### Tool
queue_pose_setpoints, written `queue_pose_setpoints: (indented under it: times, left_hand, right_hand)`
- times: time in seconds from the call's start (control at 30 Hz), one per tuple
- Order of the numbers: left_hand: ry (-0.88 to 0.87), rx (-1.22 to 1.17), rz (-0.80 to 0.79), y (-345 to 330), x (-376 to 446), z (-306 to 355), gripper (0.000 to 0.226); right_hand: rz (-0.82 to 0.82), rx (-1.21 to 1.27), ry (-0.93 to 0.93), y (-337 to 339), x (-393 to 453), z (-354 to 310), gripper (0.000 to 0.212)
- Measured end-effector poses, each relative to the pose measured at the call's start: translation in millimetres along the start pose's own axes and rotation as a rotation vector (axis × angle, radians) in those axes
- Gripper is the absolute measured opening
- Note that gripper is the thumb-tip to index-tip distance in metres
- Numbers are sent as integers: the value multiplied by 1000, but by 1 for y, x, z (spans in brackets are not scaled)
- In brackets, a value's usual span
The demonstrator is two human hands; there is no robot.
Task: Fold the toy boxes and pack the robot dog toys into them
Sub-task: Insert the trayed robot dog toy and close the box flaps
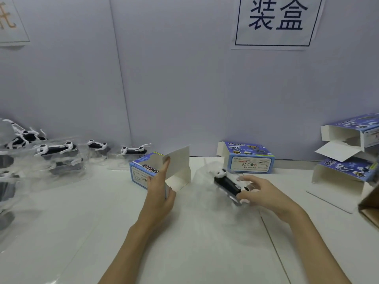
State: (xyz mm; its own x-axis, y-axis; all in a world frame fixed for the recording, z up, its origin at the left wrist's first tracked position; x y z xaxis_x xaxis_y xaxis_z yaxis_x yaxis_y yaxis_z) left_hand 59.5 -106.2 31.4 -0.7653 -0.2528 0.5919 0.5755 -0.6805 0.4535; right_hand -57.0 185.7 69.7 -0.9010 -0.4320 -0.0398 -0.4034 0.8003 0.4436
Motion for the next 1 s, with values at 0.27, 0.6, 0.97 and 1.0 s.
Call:
queue_pose_setpoints:
  times: [0.27, 0.6, 0.97, 1.0]
  left_hand:
    - [4, -76, -192, 11, -2, 9, 96]
    - [24, -99, -263, 15, -6, 14, 98]
    - [-29, 99, -205, 3, -4, 11, 98]
    - [-37, 108, -190, 1, -4, 11, 99]
  right_hand:
    - [-263, -233, 187, -28, -3, -18, 64]
    - [76, -104, 128, -34, 16, -10, 59]
    - [244, -93, 69, -54, 11, -12, 59]
    - [263, -84, 71, -58, 10, -12, 58]
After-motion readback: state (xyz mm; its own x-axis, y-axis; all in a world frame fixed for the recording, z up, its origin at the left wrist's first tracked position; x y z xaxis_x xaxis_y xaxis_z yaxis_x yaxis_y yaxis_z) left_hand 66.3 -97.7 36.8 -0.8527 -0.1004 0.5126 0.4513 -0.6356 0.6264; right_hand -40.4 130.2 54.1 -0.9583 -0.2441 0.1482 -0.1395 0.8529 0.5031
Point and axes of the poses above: each hand's wrist, its own x-axis towards the middle knuckle, its own y-axis out of the back of the hand, z = x × y, the point moved 1 cm from there along x, towards the middle knuckle, and after that the axes turned 3 degrees about -x, right-handed, at the moved point
